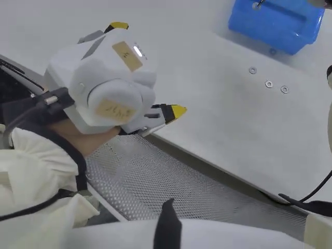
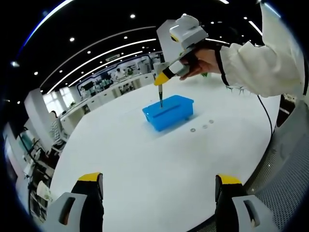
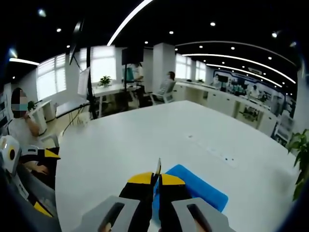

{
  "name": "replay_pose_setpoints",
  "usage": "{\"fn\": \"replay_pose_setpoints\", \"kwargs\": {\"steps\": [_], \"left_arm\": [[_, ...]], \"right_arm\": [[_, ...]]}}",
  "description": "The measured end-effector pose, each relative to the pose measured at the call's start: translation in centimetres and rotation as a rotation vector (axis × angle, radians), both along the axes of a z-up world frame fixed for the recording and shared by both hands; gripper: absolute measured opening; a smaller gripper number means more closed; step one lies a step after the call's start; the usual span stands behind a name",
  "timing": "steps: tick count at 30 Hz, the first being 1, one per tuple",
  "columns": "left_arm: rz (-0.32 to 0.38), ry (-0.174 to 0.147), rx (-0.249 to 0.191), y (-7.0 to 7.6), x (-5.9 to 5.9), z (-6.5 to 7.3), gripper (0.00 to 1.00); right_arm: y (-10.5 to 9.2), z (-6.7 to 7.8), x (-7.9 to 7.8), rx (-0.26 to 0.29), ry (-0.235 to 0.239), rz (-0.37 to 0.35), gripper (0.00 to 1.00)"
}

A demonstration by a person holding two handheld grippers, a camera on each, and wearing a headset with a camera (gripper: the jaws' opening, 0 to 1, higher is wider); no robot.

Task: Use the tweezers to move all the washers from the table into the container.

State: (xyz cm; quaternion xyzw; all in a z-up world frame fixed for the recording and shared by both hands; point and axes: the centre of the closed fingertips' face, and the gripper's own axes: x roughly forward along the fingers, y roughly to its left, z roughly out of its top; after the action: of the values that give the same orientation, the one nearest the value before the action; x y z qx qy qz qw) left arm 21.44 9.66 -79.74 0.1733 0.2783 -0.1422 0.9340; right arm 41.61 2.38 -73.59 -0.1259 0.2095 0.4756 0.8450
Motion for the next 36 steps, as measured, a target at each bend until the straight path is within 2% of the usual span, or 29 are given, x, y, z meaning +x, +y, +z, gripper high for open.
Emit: {"fn": "replay_pose_setpoints", "kwargs": {"steps": [2, 6, 10, 13, 19, 27, 31, 36], "left_arm": [[-0.01, -0.012, -0.011, -0.3, 0.0, 0.3, 0.99], [-0.017, -0.011, -0.018, -0.5, 0.0, 0.3, 0.99], [-0.014, -0.009, -0.018, -0.5, 0.0, 0.3, 0.99], [-0.013, 0.001, -0.014, -0.5, -0.1, 0.1, 0.99], [-0.006, 0.003, -0.011, -0.4, 0.0, 0.1, 0.98], [0.001, 0.008, -0.014, -0.2, -0.1, 0.0, 0.97], [0.001, 0.02, -0.014, -0.2, -0.1, -0.2, 0.97], [0.007, 0.015, -0.024, -0.2, -0.1, 0.0, 0.97]], "right_arm": [[0.3, -0.5, 0.3, -0.005, -0.003, -0.004, 0.0], [0.5, -1.6, 1.1, -0.025, -0.029, -0.009, 0.0], [0.6, -2.9, 2.0, -0.033, -0.01, -0.018, 0.0], [0.6, -3.1, 2.4, -0.033, -0.017, -0.03, 0.0], [0.9, -3.9, 2.9, -0.034, -0.006, -0.037, 0.0], [1.3, -6.1, 3.6, -0.062, 0.004, -0.041, 0.0], [1.1, -6.3, 3.6, -0.06, 0.011, -0.052, 0.0], [1.0, -6.8, 3.5, -0.062, 0.016, -0.056, 0.0]]}}
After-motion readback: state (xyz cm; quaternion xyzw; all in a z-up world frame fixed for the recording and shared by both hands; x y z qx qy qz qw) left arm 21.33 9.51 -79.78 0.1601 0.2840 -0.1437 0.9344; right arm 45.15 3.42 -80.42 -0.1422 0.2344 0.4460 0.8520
